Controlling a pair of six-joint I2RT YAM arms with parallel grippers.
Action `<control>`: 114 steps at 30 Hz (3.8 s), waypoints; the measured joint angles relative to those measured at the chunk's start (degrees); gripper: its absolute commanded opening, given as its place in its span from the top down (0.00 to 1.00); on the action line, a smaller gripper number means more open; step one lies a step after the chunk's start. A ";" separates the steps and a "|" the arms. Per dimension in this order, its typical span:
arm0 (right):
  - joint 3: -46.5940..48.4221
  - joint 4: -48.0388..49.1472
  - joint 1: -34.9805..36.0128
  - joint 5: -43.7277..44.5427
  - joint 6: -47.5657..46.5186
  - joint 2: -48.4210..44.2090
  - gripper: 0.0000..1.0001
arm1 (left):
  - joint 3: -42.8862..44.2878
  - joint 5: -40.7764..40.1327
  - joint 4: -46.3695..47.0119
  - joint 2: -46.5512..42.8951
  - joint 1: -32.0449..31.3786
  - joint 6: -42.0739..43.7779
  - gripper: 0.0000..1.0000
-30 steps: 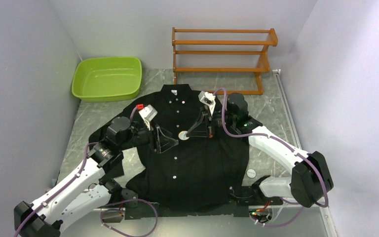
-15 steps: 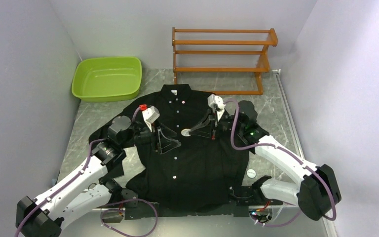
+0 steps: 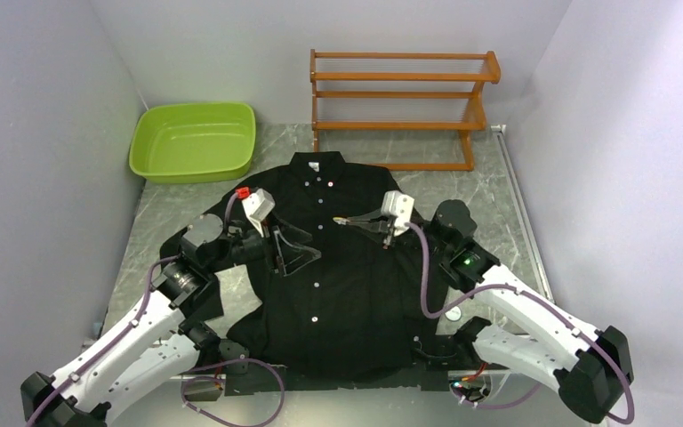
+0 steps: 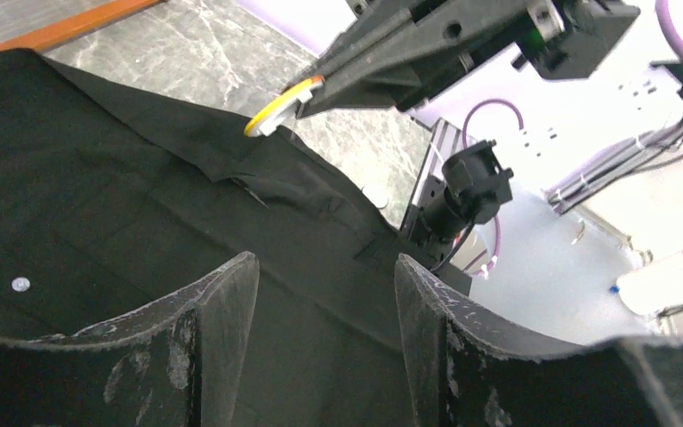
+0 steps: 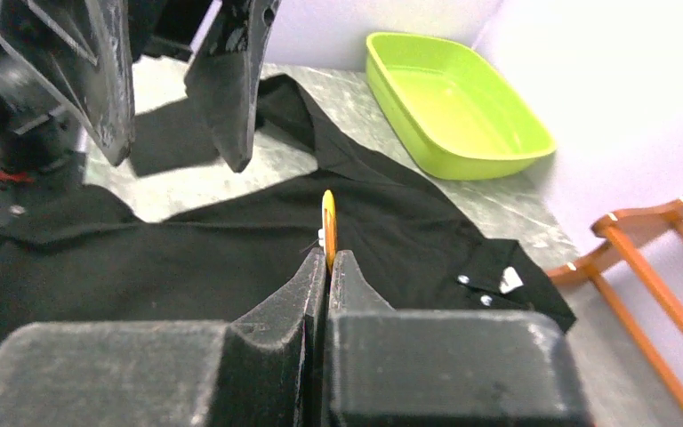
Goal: Pin the brooch onto the clothing
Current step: Adjust the brooch.
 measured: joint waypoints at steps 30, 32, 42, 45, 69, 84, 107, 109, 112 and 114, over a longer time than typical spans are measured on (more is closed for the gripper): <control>-12.76 18.32 35.39 63.56 -46.71 1.99 1.00 | 10.21 -17.42 -14.78 10.38 0.00 -41.83 0.44; -12.92 19.30 36.15 65.07 -48.81 2.89 1.00 | 11.37 -16.41 -12.57 11.61 0.00 -42.69 0.44; -12.92 21.79 37.00 67.41 -52.41 3.32 1.00 | 12.20 -12.92 -8.50 17.59 -0.57 -46.10 0.51; -12.92 21.90 37.13 67.49 -52.78 3.76 1.00 | 12.39 -11.93 -7.74 19.26 -1.07 -46.77 0.54; -12.83 22.88 37.73 70.05 -53.53 6.99 0.17 | 14.49 -9.81 -4.31 23.87 -2.69 -47.25 0.97; -13.14 11.34 25.94 53.18 -30.62 0.63 0.00 | 14.10 -27.28 -16.22 15.45 -2.89 -29.66 0.97; -0.52 5.22 -4.48 -21.14 19.47 5.44 0.17 | 16.33 0.98 -28.81 10.12 -2.89 17.97 0.97; 0.09 7.43 -4.52 -23.32 24.39 7.58 0.11 | 17.22 3.13 -28.83 11.32 -2.89 18.21 0.97; 0.09 8.50 -4.70 -23.45 29.94 8.59 0.08 | 18.29 5.03 -28.87 13.11 -2.89 18.12 0.97; 0.46 7.63 -4.81 -22.29 31.85 8.37 0.08 | 18.75 5.18 -29.07 14.01 -2.89 17.94 0.97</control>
